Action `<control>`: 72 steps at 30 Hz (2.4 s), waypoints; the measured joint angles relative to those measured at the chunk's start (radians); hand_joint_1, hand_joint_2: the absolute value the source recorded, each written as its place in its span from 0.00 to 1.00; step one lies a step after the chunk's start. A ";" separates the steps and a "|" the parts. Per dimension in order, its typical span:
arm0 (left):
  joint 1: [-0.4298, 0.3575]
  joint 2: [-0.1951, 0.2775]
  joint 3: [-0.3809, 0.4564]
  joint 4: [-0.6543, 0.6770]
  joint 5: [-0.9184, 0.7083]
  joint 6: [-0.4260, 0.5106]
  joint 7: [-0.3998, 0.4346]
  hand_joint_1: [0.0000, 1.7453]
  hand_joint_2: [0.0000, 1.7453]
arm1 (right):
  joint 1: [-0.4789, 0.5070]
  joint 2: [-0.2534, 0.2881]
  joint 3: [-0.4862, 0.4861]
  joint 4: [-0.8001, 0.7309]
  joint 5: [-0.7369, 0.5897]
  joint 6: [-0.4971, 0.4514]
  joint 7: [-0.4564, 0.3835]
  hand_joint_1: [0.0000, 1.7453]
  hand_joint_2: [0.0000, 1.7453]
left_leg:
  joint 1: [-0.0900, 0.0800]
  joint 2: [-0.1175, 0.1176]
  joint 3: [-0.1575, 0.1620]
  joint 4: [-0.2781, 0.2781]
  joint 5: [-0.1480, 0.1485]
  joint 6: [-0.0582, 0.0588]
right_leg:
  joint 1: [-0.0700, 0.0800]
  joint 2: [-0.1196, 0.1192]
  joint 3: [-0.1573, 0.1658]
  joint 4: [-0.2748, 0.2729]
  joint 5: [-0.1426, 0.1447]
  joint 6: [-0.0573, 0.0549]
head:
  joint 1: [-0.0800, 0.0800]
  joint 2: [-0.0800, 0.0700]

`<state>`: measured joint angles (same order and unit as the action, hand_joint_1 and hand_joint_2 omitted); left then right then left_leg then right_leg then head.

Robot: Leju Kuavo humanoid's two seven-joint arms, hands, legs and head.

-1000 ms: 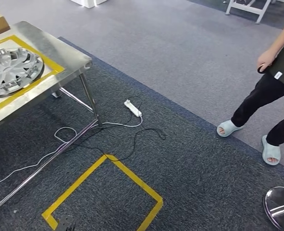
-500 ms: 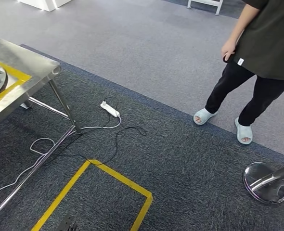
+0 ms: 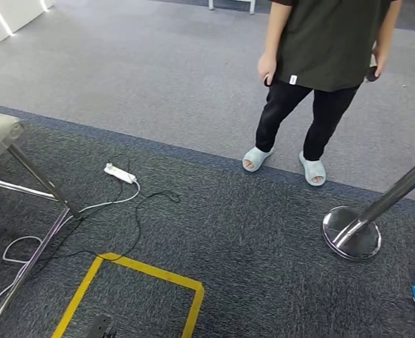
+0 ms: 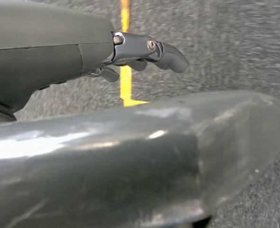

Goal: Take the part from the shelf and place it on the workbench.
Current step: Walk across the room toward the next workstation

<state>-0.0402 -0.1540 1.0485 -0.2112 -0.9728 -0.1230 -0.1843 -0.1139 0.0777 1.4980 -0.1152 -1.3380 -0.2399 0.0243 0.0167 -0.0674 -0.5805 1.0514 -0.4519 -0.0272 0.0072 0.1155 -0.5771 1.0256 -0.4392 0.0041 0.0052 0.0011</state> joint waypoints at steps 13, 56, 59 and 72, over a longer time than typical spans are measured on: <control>-0.006 -0.039 -0.015 0.002 -0.038 0.036 -0.019 0.00 0.00 | -0.008 -0.022 -0.017 0.000 -0.027 -0.039 0.091 0.00 0.00 | -0.002 0.135 0.052 -0.060 -0.017 0.028 | -0.005 -0.135 -0.069 0.175 -0.067 0.050 | 0.011 0.000; 0.004 -0.017 0.037 0.002 -0.058 -0.001 0.042 0.00 0.00 | 0.028 -0.048 -0.081 0.007 -0.086 -0.017 -0.001 0.00 0.00 | -0.015 0.083 -0.048 0.168 -0.145 -0.006 | -0.001 -0.100 0.008 0.004 -0.018 -0.006 | -0.012 0.000; 0.008 0.000 0.039 0.002 -0.051 -0.006 0.045 0.00 0.00 | 0.035 -0.067 -0.090 0.009 -0.093 -0.024 0.021 0.00 0.00 | -0.011 0.071 -0.085 0.195 -0.100 -0.009 | -0.002 -0.054 0.010 0.005 -0.018 -0.006 | -0.013 0.000; -0.012 0.011 0.038 0.002 -0.099 -0.024 -0.055 0.00 0.00 | 0.051 -0.082 -0.131 0.012 -0.170 -0.044 0.097 0.00 0.00 | -0.004 0.085 0.016 -0.044 -0.005 0.033 | -0.009 -0.102 -0.145 0.275 -0.147 0.046 | -0.001 0.000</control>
<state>-0.0527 -0.1432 1.0866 -0.2089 -1.0721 -0.1466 -0.2393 -0.0633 -0.0047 1.3674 -0.1030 -1.5077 -0.2837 0.1215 0.0122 0.0174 -0.5646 1.0078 -0.4568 0.0059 -0.0022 0.0132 -0.7218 1.3006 -0.5861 0.0499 0.0039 0.0011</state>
